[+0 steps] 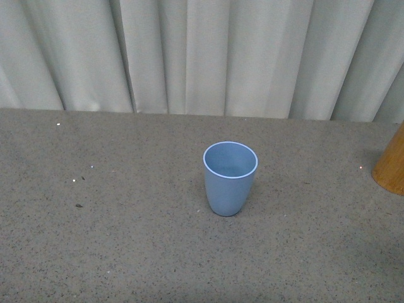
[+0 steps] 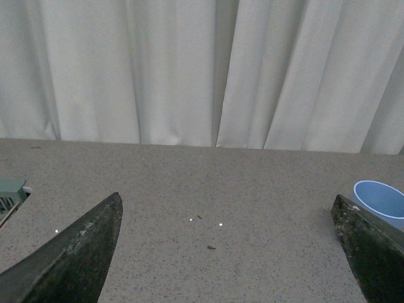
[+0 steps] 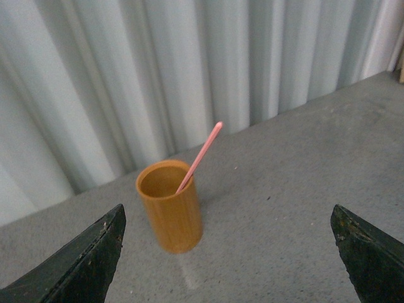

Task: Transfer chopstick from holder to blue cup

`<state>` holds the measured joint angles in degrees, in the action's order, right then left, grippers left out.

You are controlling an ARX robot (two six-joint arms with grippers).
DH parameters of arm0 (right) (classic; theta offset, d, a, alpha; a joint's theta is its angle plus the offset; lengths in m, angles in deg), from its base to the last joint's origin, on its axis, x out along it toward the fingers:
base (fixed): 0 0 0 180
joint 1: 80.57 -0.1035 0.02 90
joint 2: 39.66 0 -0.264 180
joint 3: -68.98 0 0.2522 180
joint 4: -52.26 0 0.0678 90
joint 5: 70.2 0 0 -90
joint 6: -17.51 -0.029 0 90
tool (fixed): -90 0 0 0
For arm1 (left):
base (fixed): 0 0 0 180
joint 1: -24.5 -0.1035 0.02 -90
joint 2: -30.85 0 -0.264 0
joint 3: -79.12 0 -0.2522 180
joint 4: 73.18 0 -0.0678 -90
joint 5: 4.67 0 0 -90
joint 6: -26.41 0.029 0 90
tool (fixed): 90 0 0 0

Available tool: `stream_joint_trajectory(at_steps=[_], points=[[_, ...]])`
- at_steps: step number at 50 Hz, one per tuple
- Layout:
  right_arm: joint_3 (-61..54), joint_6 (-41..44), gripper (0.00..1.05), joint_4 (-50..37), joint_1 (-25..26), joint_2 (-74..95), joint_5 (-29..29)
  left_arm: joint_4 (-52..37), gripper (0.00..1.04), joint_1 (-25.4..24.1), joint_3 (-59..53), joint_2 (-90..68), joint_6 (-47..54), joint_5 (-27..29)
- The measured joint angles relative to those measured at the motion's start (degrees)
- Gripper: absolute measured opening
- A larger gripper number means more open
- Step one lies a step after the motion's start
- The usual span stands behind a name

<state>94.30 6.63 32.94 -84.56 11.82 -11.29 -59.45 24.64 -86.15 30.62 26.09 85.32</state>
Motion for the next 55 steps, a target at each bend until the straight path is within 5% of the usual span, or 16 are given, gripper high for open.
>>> stream_joint_trajectory(at_steps=[18,55], points=[[15.65,-3.98,0.95,0.79,8.66,27.47,2.95,0.00,0.98,0.00,0.00,0.00,0.02,0.00],[31.06,-17.40,0.95,14.08,17.25,41.92,8.81,0.00,0.98,0.00,0.00,0.00,0.02,0.02]])
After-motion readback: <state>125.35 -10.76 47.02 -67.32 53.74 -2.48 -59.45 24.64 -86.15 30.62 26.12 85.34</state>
